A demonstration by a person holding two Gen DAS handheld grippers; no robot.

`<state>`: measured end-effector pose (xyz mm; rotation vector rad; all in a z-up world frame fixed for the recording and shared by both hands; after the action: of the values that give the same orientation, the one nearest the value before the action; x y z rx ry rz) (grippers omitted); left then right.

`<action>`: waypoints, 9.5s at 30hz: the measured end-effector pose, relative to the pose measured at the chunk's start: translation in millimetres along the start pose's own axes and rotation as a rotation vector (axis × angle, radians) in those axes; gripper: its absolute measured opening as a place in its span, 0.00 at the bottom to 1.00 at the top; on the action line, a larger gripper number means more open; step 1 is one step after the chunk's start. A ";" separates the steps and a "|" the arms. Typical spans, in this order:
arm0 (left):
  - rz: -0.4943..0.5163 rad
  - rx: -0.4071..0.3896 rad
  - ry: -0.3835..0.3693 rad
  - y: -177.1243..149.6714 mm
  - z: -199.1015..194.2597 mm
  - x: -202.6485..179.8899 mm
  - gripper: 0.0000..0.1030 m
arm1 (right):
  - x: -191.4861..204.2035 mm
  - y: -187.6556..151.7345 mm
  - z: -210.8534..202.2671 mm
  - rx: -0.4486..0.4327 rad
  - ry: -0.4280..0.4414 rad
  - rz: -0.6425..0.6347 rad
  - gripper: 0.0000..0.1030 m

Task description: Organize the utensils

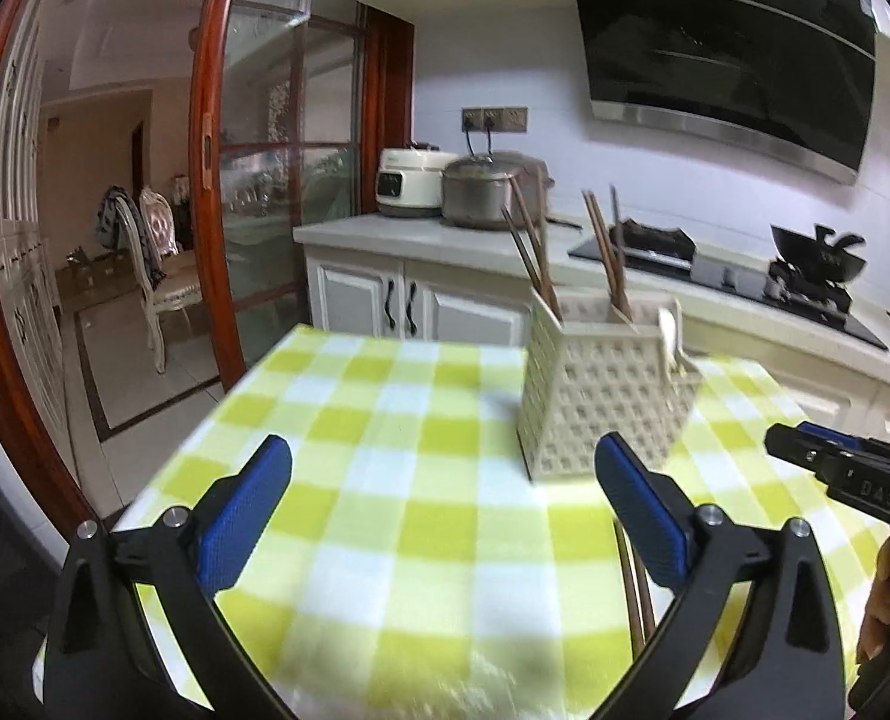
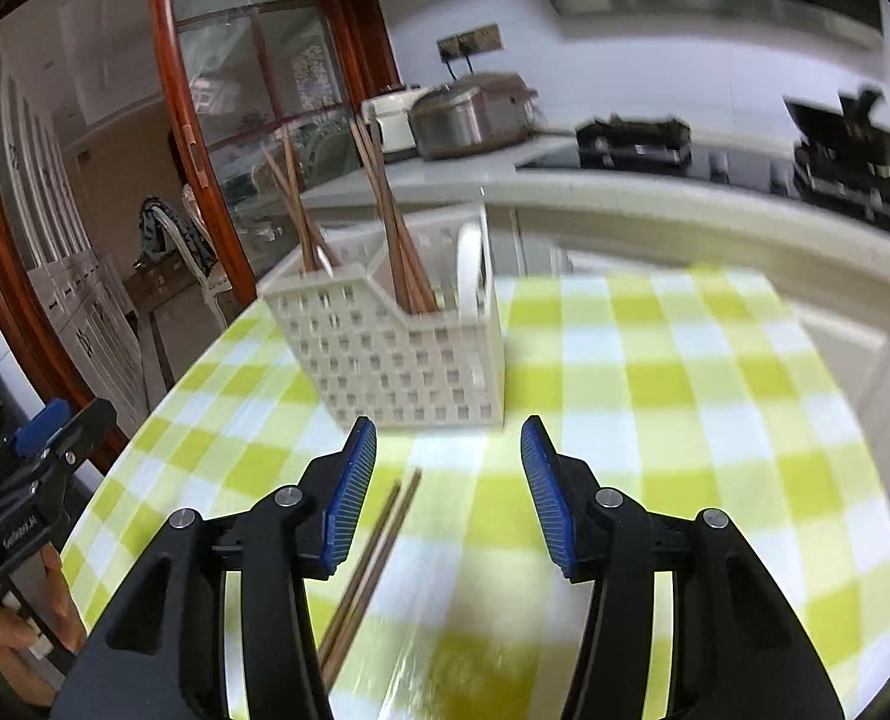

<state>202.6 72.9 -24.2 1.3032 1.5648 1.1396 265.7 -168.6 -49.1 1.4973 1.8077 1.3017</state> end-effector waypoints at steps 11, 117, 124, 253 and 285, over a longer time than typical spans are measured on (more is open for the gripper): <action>0.001 0.057 -0.016 -42.6 -4.9 -5.6 0.95 | 3.0 -37.1 2.6 0.051 -0.055 -0.023 0.47; 0.202 0.454 -0.212 -112.1 82.6 -138.1 0.06 | -54.3 -75.4 7.1 0.175 -0.137 0.030 0.06; 0.149 0.426 -0.217 -109.4 80.2 -131.0 0.06 | -48.6 -73.3 4.6 0.164 -0.143 0.005 0.06; -0.040 0.088 -0.267 154.7 148.4 -70.4 0.06 | 46.9 150.2 82.1 -0.053 0.039 -0.223 0.06; -0.027 -0.250 0.015 131.6 -4.4 -1.4 0.96 | 40.3 124.0 -32.4 -0.308 -0.029 -0.184 0.82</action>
<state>235.6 80.0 103.1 1.1073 1.3950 1.2850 288.9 -147.8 81.5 1.1516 1.5982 1.3835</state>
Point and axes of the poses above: each gripper's, at about its wrist camera, not at the fingertips, and z roughly the way its jaws point, x to its left, y to its top, the point moved 4 cm from there along z, roughly the way its jaws point, and after that the axes turned 8 degrees about -x, right-handed, at the moved point
